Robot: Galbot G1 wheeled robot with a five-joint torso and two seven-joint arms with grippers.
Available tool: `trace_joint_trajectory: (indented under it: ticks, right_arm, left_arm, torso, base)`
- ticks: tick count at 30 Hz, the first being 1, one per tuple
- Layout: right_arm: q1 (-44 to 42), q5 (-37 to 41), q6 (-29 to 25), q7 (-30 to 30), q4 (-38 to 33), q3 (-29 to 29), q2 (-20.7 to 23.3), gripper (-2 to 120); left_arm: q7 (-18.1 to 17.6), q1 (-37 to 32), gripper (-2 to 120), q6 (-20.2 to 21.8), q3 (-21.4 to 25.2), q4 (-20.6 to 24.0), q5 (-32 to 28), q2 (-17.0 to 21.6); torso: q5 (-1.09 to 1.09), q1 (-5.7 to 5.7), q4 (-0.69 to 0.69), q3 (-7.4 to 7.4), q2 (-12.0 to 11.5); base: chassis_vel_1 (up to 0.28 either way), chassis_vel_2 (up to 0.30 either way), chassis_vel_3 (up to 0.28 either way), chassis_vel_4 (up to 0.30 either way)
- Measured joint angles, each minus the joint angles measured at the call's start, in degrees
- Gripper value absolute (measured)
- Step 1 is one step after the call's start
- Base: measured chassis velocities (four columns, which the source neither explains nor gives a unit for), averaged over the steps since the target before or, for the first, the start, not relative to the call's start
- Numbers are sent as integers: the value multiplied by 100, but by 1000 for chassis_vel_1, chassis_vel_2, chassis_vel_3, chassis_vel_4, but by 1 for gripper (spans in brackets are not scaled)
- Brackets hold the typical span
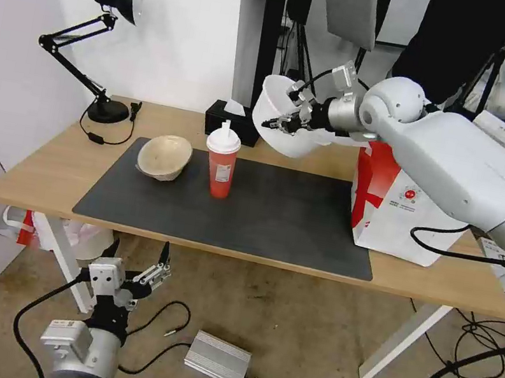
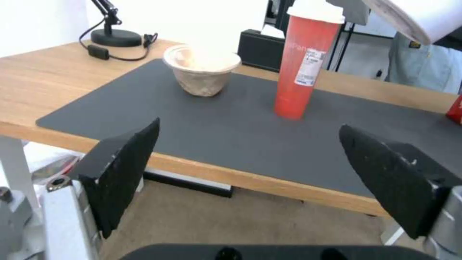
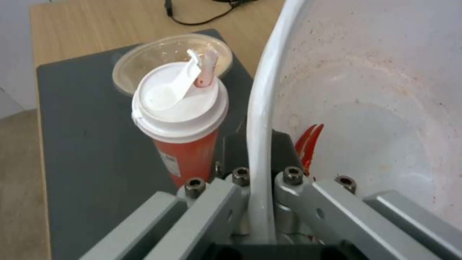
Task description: Pick up the trash from the table and place it into the takeout bag.
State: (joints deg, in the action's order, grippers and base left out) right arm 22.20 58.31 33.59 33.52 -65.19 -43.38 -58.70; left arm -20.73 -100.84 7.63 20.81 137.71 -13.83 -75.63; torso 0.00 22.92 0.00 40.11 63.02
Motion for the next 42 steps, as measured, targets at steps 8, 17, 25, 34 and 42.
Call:
trace_joint_trajectory:
  ticks: [8, 17, 25, 34, 42]
  right_arm:
    - [172, 19, -9, 38, 100, -2, -61, 0]
    - [336, 56, -15, 94, 153, -72, -61, 0]
    - [416, 61, -20, 111, 206, -85, -80, 0]
    - [548, 78, -39, 157, 293, -82, -133, 0]
    - [715, 87, -53, 227, 396, -104, -172, 0]
  left_arm:
    - [0, 9, 100, 2, -2, -7, -3, 11]
    - [2, 27, 100, 6, 14, 0, -15, 27]
    - [2, 48, 100, 12, 14, 13, -29, 68]
    - [2, 41, 100, 12, 11, 11, -19, 50]
    - [1, 43, 100, 12, 5, 14, -14, 46]
  torso:
    - [0, 0, 0, 0, 0]
    - [0, 0, 0, 0, 0]
    - [0, 0, 0, 0, 0]
    - [0, 0, 0, 0, 0]
    - [0, 0, 0, 0, 0]
  base:
    - [0, 0, 0, 0]
    - [0, 0, 0, 0]
    - [0, 0, 0, 0]
    - [0, 0, 0, 0]
    - [0, 0, 0, 0]
